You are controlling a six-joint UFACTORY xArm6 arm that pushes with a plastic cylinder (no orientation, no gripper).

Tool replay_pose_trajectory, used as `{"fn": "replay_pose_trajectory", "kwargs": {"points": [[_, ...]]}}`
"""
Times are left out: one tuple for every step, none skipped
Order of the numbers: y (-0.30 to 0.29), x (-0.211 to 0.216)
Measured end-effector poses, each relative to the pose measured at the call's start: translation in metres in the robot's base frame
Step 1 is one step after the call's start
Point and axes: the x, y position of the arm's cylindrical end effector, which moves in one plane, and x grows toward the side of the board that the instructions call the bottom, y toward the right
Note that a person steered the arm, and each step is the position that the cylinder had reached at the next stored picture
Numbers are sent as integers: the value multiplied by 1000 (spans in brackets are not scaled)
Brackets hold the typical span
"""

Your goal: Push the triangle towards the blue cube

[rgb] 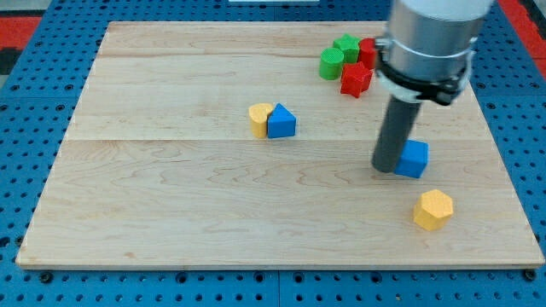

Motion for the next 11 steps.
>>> {"fn": "replay_pose_trajectory", "kwargs": {"points": [[-11,0],[-92,-1],[-173,-25],[-185,-65],[-134,-91],[-110,-97],[-115,-91],[-143,-80],[-123,-70],[-74,-82],[-18,-82]]}}
